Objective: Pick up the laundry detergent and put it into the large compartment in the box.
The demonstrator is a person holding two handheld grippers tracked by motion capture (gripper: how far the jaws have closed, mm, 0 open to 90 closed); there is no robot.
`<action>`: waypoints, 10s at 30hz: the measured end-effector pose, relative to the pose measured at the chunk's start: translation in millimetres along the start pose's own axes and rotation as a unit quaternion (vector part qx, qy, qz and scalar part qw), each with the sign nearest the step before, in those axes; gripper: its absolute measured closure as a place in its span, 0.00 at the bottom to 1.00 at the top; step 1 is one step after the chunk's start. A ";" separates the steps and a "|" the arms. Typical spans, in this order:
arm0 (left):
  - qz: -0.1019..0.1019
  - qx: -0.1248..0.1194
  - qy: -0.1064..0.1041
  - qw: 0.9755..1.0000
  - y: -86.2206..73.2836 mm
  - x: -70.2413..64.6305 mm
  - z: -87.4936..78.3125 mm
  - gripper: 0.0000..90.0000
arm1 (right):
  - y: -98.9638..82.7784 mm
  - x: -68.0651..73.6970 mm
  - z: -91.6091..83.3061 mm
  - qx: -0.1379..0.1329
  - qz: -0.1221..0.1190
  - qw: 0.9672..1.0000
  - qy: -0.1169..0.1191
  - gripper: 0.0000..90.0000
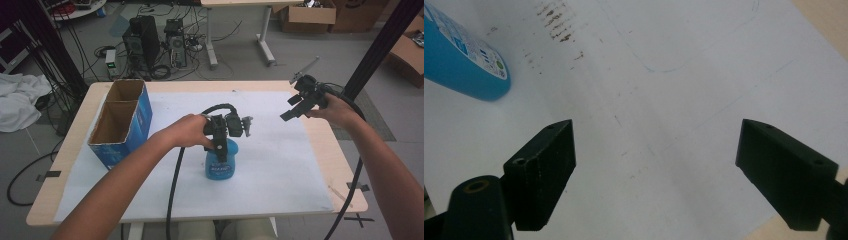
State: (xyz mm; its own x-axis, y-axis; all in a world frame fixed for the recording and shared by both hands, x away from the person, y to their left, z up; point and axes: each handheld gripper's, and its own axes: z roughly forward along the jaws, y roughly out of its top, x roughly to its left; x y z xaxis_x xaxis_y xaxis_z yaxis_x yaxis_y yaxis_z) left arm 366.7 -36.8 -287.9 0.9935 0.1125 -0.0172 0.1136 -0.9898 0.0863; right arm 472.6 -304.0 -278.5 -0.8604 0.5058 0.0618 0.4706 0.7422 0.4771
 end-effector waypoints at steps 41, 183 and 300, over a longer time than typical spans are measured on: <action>-0.251 -0.054 0.043 0.966 -35.5 15.8 -120.1 0.42 | 4.6 9.7 -5.7 -0.002 -0.009 1.000 0.000 0.18; -0.649 -0.043 0.109 0.752 -275.9 77.1 -29.2 0.37 | 14.6 14.1 12.9 0.021 -0.013 1.000 0.003 0.18; -0.275 -0.093 0.122 0.949 -48.7 31.0 -121.4 0.25 | 20.3 34.6 -4.1 0.013 -0.030 0.999 0.005 0.18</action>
State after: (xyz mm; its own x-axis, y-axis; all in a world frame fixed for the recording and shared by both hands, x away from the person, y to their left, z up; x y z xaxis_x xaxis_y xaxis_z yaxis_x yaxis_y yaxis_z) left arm 392.9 25.6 -171.7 0.7532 0.6471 0.1185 0.5924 -0.7455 0.3055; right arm 451.6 -273.2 -263.1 -0.8886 0.4568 0.0421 0.4236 0.7818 0.4575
